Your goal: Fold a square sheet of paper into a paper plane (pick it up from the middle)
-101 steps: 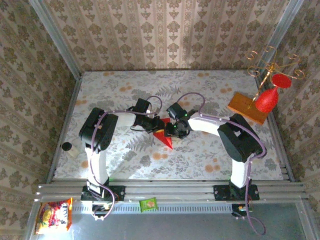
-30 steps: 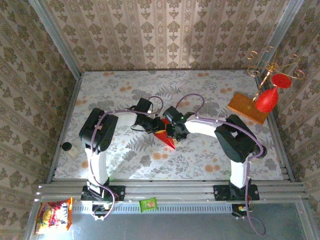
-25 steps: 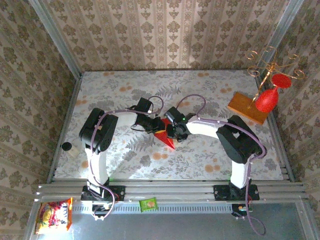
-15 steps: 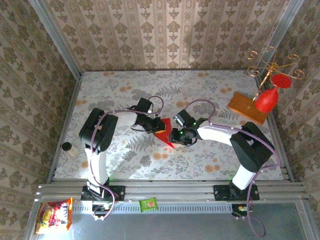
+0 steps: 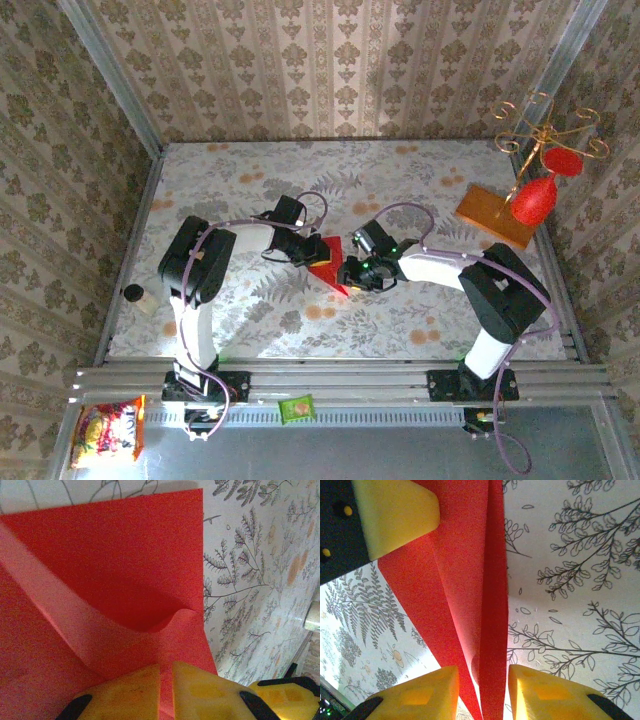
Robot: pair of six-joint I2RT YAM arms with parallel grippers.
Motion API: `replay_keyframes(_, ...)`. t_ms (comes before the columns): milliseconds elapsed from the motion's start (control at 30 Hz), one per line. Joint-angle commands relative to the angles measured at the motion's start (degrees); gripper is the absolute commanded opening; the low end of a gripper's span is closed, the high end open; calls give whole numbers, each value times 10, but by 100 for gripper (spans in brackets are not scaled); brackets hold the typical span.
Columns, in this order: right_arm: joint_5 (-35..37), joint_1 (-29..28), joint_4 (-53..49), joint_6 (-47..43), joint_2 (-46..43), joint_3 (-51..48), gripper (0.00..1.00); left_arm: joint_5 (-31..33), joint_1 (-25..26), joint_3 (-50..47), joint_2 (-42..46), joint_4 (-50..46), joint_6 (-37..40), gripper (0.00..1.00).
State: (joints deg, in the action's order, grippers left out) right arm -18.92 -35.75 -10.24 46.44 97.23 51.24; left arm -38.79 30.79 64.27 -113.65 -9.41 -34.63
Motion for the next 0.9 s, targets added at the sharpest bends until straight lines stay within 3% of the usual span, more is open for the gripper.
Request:
replay_keyframes(0,-4,4,5,-6,-9,1,32,28,2,-18,-6,-35,17,16)
replay_keyframes(233,-30,4,24,-1,1,-7,19,28,2,-18,-6,-34,17,16)
replay_keyframes(867,-80,4,38,15,33,-31,18,29,2,-16,-5,-36,15,16)
